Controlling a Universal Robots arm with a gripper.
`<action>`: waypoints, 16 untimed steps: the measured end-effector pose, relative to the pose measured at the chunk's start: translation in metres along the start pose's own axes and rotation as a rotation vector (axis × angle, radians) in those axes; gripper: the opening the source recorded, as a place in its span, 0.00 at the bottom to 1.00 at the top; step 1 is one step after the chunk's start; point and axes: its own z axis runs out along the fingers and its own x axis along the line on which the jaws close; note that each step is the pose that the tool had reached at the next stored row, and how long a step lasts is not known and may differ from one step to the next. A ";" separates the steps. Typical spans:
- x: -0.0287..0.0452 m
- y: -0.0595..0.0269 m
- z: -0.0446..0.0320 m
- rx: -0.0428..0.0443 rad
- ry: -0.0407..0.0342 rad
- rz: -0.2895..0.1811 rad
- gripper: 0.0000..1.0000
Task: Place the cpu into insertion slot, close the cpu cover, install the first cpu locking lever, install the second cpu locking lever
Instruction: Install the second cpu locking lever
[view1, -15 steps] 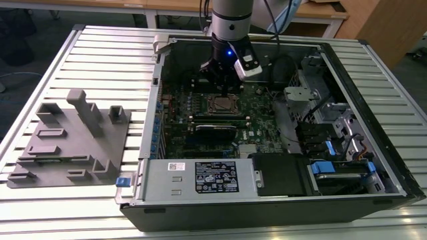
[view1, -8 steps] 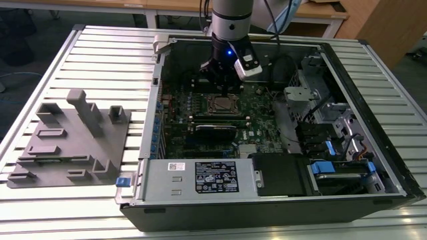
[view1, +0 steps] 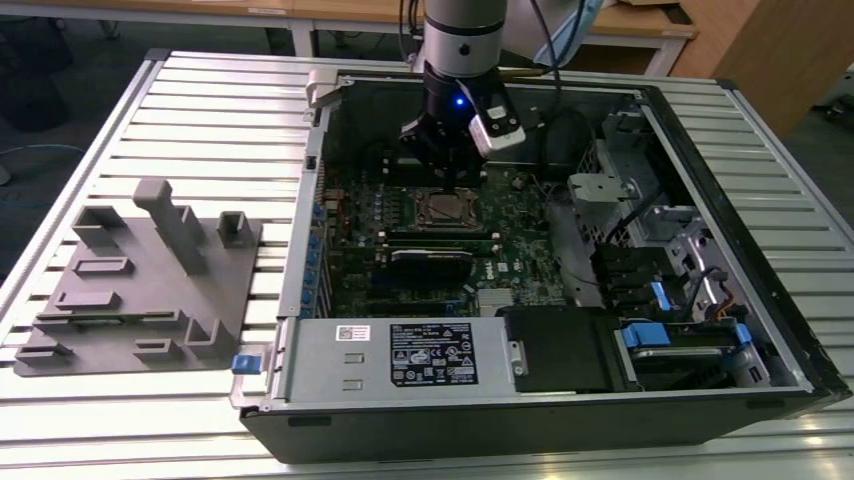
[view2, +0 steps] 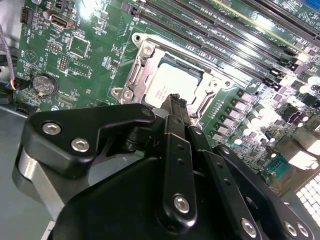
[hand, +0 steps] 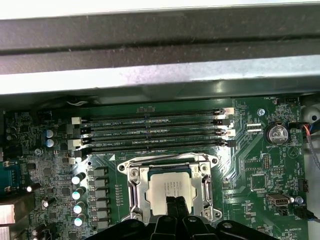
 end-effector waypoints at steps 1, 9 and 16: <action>0.0000 0.0000 -0.0001 0.0000 0.0000 0.000 0.11; -0.0001 0.0000 -0.0016 0.0001 0.0001 0.000 0.11; -0.0002 -0.0001 -0.0033 0.0003 0.0002 0.000 0.11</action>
